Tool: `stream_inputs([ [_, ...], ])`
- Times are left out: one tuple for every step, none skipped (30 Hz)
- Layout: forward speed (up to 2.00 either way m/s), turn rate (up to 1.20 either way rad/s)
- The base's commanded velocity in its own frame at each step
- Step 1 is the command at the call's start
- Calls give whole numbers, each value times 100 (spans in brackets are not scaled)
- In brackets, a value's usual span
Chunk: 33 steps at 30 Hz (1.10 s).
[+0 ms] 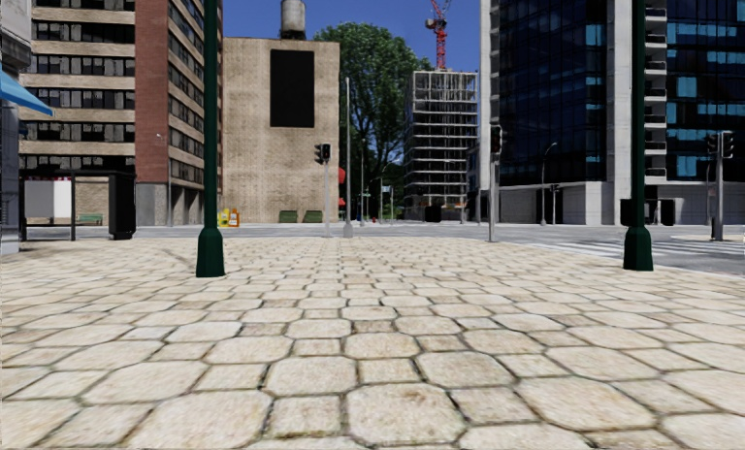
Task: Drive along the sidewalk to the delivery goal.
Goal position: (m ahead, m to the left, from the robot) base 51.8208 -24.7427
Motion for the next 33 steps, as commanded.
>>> stream_inputs([
  [200, -25],
  [200, -25],
  [200, -25],
  [200, -25],
  [200, -25],
  [200, -25],
  [200, -25],
  [200, -25],
  [200, -25],
  [200, -25],
  [200, -25],
  [200, -25],
  [200, -25],
  [200, -25],
  [200, -25],
  [200, -25],
  [200, -25],
  [200, -25],
  [200, -25],
  [200, -25],
  [200, -25],
  [200, -25],
  [200, -25],
  [200, -25],
  [200, -25],
  [200, -25],
  [200, -25],
  [200, -25],
  [200, -26],
  [200, -27],
  [200, -28],
  [200, -28],
  [200, -30],
])
